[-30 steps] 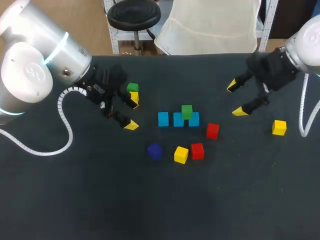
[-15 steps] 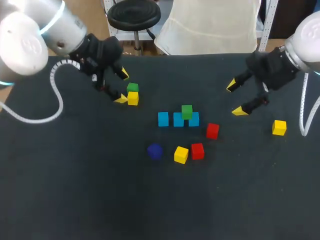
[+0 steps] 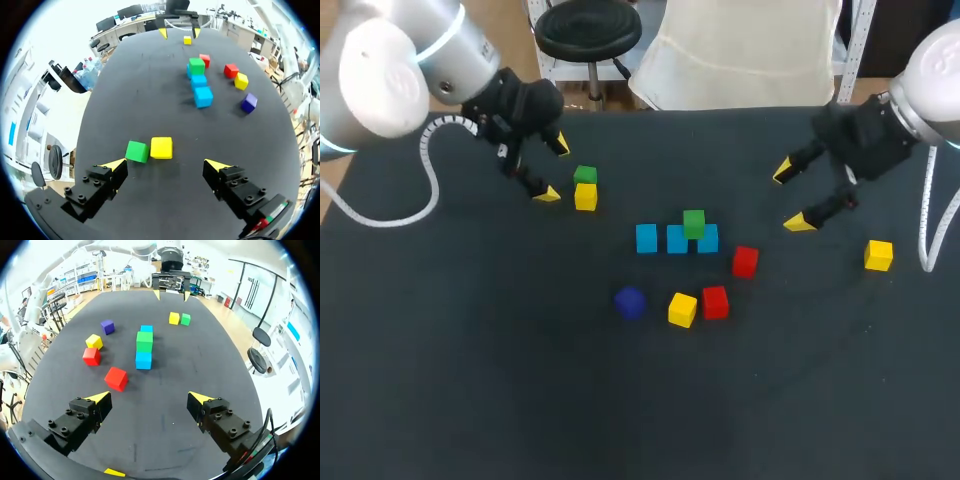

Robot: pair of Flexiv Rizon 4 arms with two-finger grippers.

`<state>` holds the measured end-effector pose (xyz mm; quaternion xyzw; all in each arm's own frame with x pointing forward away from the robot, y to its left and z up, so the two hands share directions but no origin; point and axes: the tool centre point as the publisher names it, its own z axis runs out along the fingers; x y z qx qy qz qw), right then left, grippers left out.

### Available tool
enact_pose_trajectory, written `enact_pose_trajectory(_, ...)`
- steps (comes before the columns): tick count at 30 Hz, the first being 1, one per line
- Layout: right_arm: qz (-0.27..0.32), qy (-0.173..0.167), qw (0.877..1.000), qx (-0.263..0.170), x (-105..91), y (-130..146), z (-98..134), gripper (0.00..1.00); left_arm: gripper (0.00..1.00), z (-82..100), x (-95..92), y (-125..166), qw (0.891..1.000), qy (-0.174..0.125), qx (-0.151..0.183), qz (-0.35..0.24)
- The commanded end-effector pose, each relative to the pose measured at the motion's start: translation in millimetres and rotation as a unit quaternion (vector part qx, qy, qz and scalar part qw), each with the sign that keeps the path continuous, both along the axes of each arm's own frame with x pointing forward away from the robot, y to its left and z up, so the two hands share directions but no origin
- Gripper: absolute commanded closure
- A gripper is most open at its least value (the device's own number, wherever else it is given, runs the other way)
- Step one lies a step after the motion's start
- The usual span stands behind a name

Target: Place the blue cubes, place green cubes on the blue cubes, place the yellow cubes on the green cubes, then place the red cubes on the yellow cubes, and place purple cube on the red cubes.

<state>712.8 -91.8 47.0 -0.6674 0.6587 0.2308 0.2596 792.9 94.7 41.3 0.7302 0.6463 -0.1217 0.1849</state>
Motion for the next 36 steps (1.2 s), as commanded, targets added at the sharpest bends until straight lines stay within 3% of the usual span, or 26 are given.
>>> enact_pose_trajectory(1, 0.001, 0.001, 1.0, 0.001, 1.1, -0.2, -0.4, 0.0, 0.0, -9.4, 24.5, -2.8, 0.999, 0.032, 0.012, -0.025)
enact_pose_trajectory(13, 0.001, 0.001, 1.0, 0.001, 1.1, -0.2, -0.4, 0.0, 0.0, -24.2, 53.9, -6.6, 0.998, 0.024, 0.013, -0.061)
enact_pose_trajectory(34, 0.001, 0.001, 1.0, 0.001, 1.1, -0.2, -0.4, 0.0, 0.0, -37.8, 56.1, -22.0, 0.993, 0.026, 0.022, -0.116)
enact_pose_trajectory(36, 0.001, 0.001, 1.0, 0.001, 1.1, -0.2, -0.4, 0.0, 0.11, -39.1, 55.9, -22.9, 0.993, 0.027, 0.021, -0.117)
